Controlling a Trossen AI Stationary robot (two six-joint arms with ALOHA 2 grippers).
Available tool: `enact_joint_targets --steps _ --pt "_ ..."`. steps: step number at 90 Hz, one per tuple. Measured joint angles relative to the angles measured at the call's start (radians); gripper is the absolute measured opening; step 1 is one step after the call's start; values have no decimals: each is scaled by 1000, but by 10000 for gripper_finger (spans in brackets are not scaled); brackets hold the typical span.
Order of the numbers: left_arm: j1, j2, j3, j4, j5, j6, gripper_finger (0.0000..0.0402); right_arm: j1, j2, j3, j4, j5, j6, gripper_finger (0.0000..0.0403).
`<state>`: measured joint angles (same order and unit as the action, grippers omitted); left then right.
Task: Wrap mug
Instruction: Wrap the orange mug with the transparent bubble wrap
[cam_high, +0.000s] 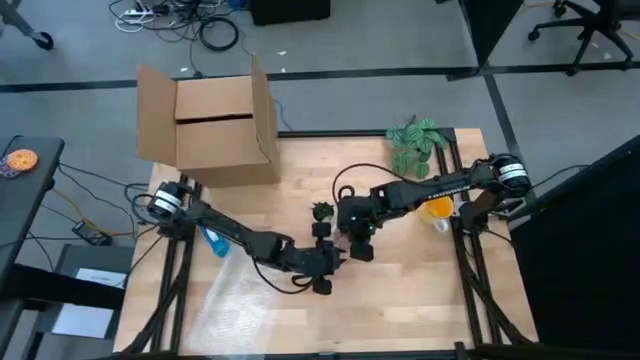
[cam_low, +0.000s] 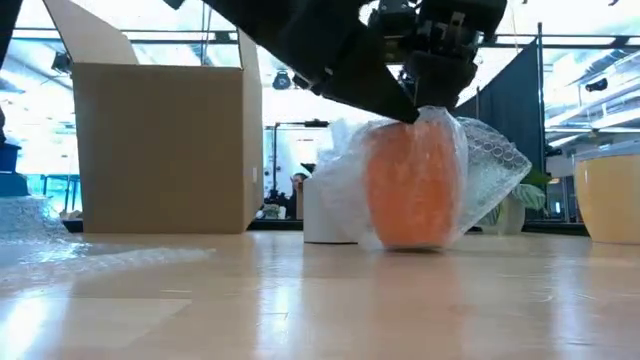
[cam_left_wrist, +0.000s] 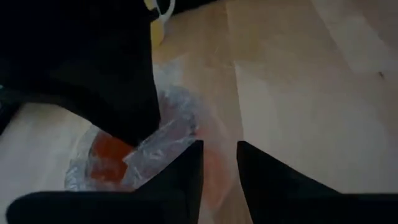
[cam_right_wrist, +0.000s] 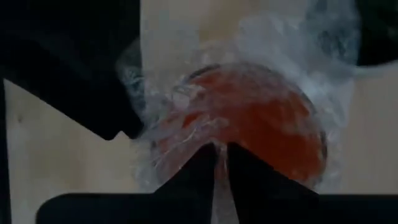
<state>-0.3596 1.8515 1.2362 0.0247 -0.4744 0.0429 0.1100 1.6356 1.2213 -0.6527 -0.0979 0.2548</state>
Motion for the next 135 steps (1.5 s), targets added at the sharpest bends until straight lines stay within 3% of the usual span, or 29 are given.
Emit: enact_joint_targets --steps 34,59,83,95,115,135 --pt "2 -147 0 -172 -64 33 83 38 0 0 36 67 -19 37" --pt "38 -70 -1 -143 -36 6 83 42 0 -31 149 134 -13 76" --pt "65 -8 0 -142 -30 -18 83 55 -9 -6 133 168 6 90" --pt "72 -5 0 -142 -28 -19 83 65 -11 66 34 165 24 90" --pt "75 -6 33 -193 -30 32 83 80 -19 121 -39 168 75 70" --pt "78 -5 117 -326 -38 58 83 52 40 119 -91 101 129 15"
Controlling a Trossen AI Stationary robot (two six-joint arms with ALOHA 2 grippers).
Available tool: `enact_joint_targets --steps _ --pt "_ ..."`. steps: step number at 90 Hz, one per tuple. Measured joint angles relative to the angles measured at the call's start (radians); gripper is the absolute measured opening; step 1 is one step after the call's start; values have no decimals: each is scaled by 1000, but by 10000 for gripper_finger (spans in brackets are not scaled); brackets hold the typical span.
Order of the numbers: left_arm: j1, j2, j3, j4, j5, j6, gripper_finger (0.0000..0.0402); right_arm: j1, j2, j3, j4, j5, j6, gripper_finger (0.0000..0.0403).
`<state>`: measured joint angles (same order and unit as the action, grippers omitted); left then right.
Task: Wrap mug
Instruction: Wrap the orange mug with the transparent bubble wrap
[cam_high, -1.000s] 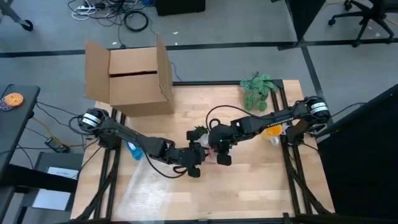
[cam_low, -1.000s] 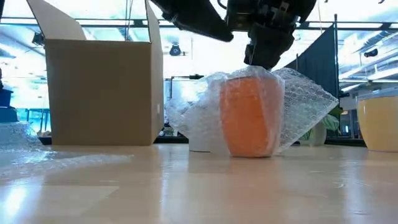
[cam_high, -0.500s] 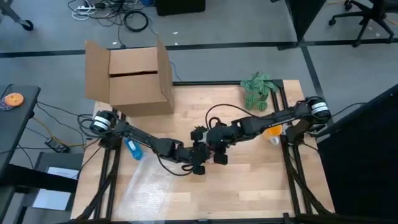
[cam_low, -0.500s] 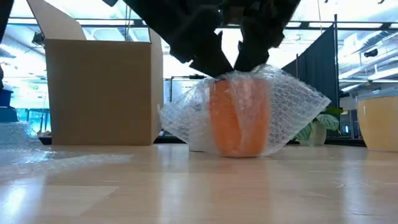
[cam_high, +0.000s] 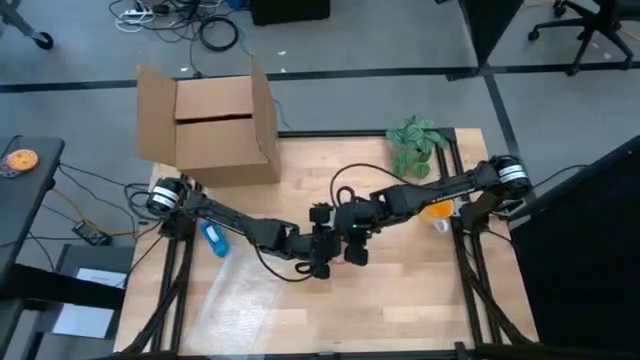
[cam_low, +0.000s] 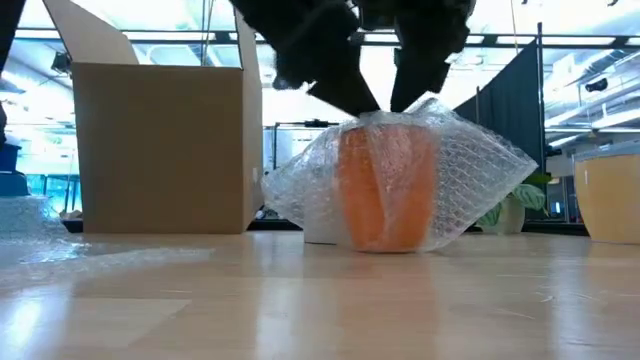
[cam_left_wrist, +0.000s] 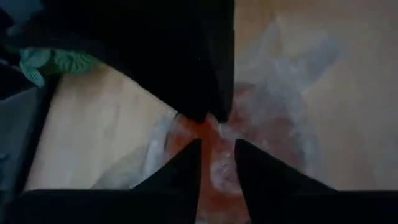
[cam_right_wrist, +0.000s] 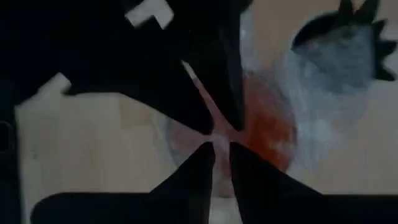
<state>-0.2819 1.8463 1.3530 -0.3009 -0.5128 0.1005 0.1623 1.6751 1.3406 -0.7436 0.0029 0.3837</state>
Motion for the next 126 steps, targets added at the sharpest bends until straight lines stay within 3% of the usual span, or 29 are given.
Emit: enact_joint_targets --steps 30,68,97,126 --pt "-33 -1 56 -339 -27 -123 83 -28 74 3 56 -22 -42 1" --pt "-45 -4 59 -233 -25 -50 83 -23 48 -4 63 -21 -69 0" --pt "-59 -9 114 -430 -37 -57 83 -21 44 -3 44 -19 -71 0" --pt "-143 -41 134 -584 -89 -179 83 -19 44 -3 71 -16 -72 0"
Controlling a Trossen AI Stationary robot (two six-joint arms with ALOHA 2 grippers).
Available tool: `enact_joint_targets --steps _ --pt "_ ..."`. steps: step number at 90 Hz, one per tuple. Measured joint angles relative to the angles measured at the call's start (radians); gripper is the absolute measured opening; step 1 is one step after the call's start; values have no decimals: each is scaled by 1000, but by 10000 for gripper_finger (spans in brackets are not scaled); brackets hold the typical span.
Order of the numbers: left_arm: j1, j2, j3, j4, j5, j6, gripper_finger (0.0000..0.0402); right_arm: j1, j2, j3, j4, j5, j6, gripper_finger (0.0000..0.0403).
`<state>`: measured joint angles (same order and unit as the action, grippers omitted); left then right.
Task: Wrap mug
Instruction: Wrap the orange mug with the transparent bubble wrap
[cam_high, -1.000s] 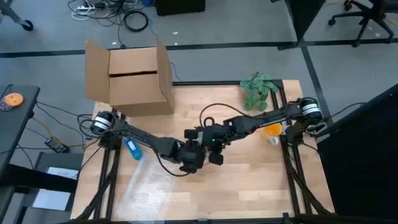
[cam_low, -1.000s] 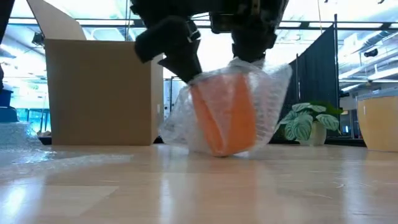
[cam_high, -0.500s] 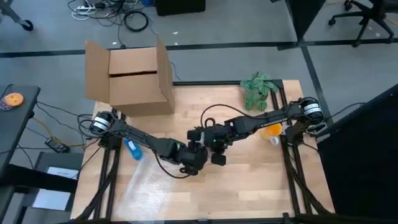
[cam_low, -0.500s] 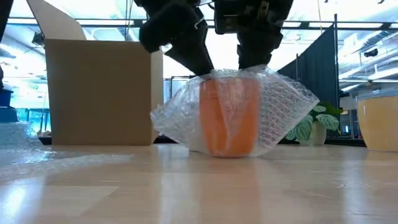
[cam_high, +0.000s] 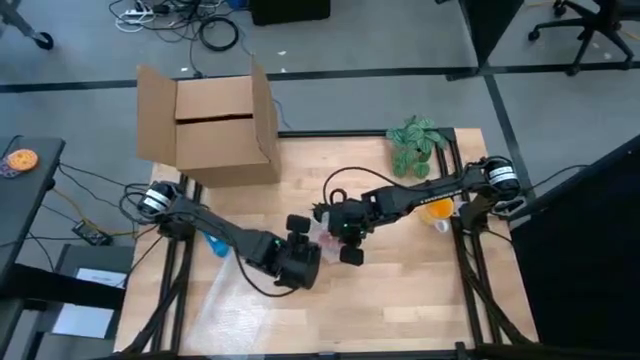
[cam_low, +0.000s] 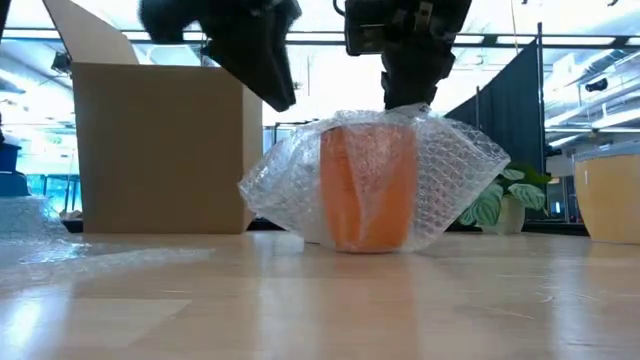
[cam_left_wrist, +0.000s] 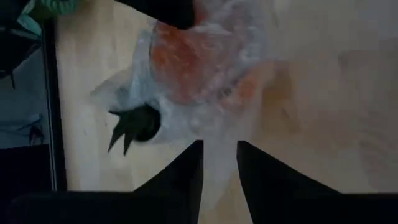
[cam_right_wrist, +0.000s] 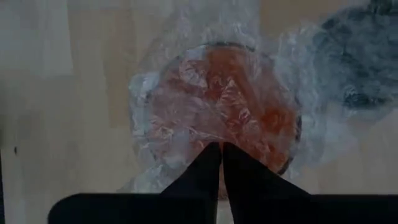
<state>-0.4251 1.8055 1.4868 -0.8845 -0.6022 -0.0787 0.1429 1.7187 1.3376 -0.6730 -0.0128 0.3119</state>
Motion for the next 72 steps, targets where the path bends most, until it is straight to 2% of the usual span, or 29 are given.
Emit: enact_joint_targets --steps 10,23,33,39,53,72 --pt "-8 -1 -24 16 -15 -52 83 0 14 2 29 17 -4 0" --pt "-8 -1 -135 103 -14 -97 83 0 80 3 59 18 -18 0" --pt "4 -1 -233 243 9 -111 83 0 123 4 53 33 -18 0" --pt "15 0 -285 376 49 -86 83 0 141 3 50 41 -18 0" --pt "44 0 -356 637 55 5 83 -1 146 3 64 31 -19 0" --pt "64 0 -366 784 84 75 83 1 130 2 56 -37 19 0"
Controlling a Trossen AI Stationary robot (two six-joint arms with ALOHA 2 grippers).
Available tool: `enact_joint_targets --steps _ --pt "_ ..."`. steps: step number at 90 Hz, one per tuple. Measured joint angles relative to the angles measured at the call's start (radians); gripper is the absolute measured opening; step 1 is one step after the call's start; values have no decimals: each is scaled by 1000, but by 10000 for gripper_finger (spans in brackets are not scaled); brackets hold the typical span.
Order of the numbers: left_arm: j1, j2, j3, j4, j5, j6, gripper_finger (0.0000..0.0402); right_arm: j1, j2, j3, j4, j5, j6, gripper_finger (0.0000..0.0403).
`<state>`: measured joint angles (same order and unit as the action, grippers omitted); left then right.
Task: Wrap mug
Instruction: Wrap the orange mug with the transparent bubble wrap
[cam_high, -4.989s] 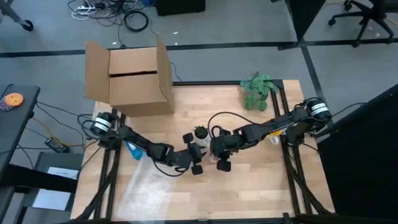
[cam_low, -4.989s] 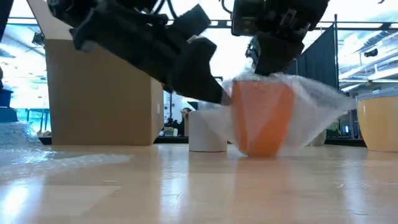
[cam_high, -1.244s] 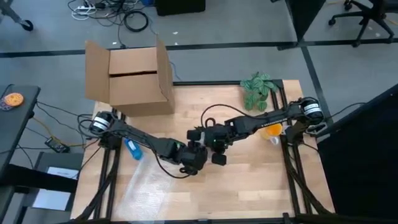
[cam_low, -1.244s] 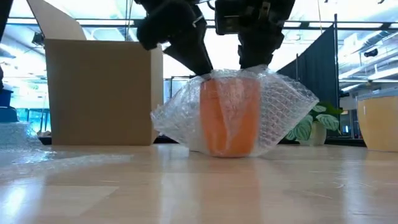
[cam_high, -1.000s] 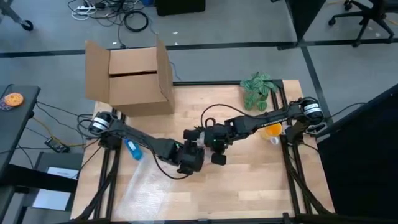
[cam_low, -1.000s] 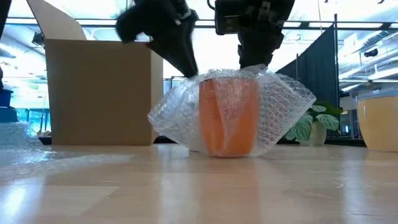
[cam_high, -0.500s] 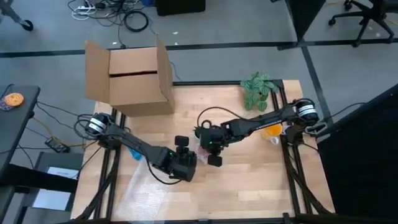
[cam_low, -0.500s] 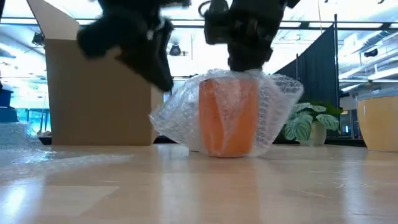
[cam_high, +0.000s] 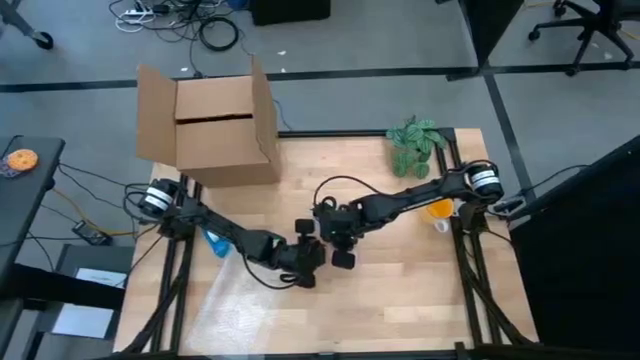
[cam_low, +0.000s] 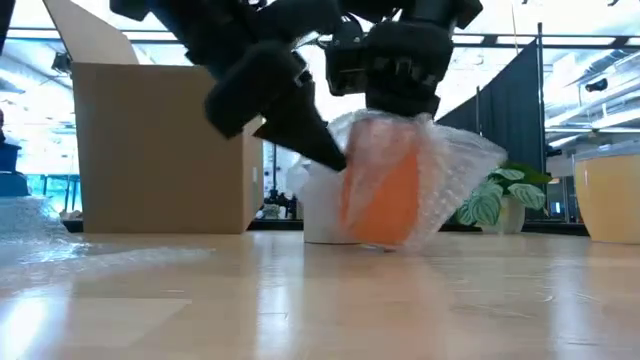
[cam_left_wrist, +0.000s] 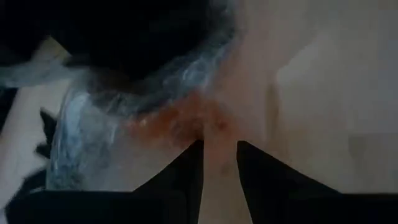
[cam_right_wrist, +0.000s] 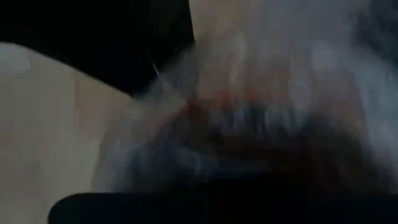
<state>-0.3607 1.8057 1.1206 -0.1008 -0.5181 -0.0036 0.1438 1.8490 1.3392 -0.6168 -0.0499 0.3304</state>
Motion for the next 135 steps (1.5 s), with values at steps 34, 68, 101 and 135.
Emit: enact_joint_targets --steps 34,68,101,135 --pt "-28 0 17 -9 26 0 83 10 -4 0 -70 -48 24 0" --pt "16 39 21 -83 25 -63 83 60 -4 0 -79 -56 -99 0" --pt "-77 138 17 162 129 -57 83 119 -4 4 -68 -56 -40 2" --pt "-86 138 24 157 120 -76 83 145 -4 162 -266 43 -8 57"
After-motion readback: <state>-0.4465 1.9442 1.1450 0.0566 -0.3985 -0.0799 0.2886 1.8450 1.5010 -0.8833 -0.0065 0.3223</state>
